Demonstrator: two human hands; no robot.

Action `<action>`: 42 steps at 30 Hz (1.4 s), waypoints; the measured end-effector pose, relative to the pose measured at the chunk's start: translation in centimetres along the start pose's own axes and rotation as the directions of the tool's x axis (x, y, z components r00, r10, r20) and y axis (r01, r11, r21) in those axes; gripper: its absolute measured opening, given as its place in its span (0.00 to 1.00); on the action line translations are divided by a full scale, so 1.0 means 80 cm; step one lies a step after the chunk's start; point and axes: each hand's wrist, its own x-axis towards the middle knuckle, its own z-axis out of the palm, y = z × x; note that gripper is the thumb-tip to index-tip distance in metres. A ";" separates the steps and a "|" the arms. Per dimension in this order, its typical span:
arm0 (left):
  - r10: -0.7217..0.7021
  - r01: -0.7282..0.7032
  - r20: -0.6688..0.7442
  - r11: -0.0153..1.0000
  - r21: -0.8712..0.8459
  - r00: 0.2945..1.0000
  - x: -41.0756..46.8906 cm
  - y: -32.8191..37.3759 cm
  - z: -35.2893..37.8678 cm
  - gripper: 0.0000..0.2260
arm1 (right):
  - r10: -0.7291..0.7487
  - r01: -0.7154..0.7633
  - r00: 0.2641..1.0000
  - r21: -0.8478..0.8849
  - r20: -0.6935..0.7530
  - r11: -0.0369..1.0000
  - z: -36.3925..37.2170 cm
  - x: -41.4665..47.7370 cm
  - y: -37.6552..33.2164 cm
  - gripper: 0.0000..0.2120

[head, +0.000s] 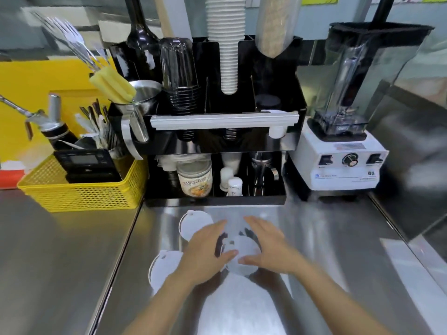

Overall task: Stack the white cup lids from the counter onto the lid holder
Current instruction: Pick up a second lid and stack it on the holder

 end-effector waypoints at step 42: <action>0.493 -0.467 -0.326 0.870 0.159 0.807 0.195 0.199 -0.217 0.23 | -0.136 0.060 0.831 -0.156 -0.539 0.986 -0.344 0.051 -0.067 0.24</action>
